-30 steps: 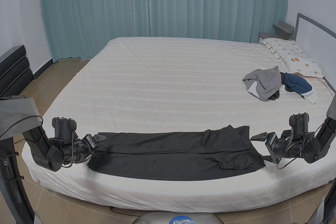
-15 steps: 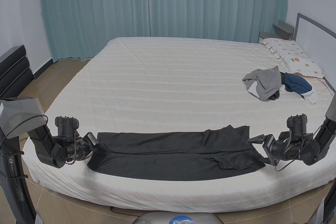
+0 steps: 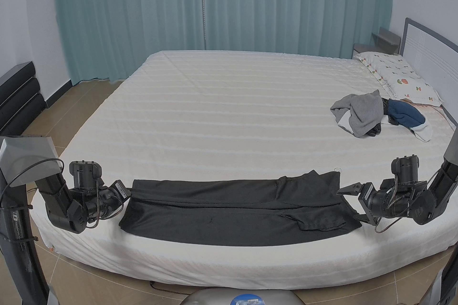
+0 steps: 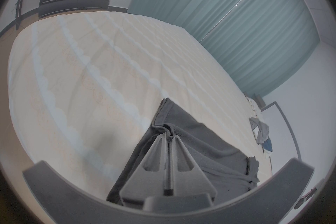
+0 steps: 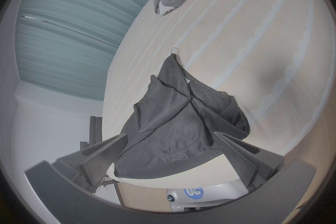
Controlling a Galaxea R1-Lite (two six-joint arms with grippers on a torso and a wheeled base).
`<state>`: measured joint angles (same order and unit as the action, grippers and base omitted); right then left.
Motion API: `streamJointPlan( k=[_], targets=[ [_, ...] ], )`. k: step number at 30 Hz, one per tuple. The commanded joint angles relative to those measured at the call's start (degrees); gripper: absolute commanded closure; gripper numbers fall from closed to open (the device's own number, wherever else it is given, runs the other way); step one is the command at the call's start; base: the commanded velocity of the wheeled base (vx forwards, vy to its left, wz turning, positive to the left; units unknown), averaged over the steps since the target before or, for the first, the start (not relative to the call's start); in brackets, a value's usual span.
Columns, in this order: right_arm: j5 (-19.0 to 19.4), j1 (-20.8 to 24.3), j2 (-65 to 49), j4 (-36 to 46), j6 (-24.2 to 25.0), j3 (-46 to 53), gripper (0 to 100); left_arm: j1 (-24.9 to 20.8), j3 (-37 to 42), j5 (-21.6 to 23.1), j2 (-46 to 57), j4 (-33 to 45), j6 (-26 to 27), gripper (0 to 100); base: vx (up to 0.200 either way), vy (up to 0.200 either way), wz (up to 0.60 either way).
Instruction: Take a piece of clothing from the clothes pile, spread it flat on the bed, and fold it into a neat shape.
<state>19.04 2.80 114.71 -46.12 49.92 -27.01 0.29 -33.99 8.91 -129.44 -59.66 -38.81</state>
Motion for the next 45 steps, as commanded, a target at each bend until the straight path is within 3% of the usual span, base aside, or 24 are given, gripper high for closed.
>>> streamJointPlan(
  k=[1, 9, 15, 19, 23, 26, 45],
  targets=[
    [0.0, 0.0, 0.1, 0.0, 0.0, 0.0, 0, -0.1, 0.6, 0.1, -1.0, 0.1, 0.3, 0, 0.000, 0.000, 0.00],
    [0.0, -0.1, -0.1, 0.0, 0.0, 0.0, 0, 0.5, 1.0, 0.1, 1.8, 0.2, -0.1, 0, 0.000, 0.000, 0.00],
    [0.0, -0.1, -0.3, 0.0, 0.1, 0.0, 0, 1.9, -5.0, 0.4, 2.4, 0.9, -0.4, 0, 0.000, 0.000, 0.00],
    [0.0, -0.1, -0.1, 0.0, 0.1, -0.2, 0, 2.1, -10.2, 0.7, 2.1, 5.3, -0.4, 0, 0.000, 0.000, 0.00],
    [0.0, -0.1, -0.2, 0.0, 0.1, -0.2, 0, 2.1, -16.1, 5.5, 0.2, 13.0, -0.4, 0, 0.000, 0.000, 0.00],
    [0.0, -0.2, -0.2, 0.0, 0.0, -0.1, 0, 1.7, -18.6, 6.4, -2.5, 14.7, -0.3, 0, 0.000, 0.000, 0.00],
    [0.0, 0.3, 0.1, 0.0, 0.0, -0.2, 0, 1.5, -24.4, 6.6, -9.1, 14.7, 0.1, 0, 0.000, 0.000, 0.00]
  ],
)
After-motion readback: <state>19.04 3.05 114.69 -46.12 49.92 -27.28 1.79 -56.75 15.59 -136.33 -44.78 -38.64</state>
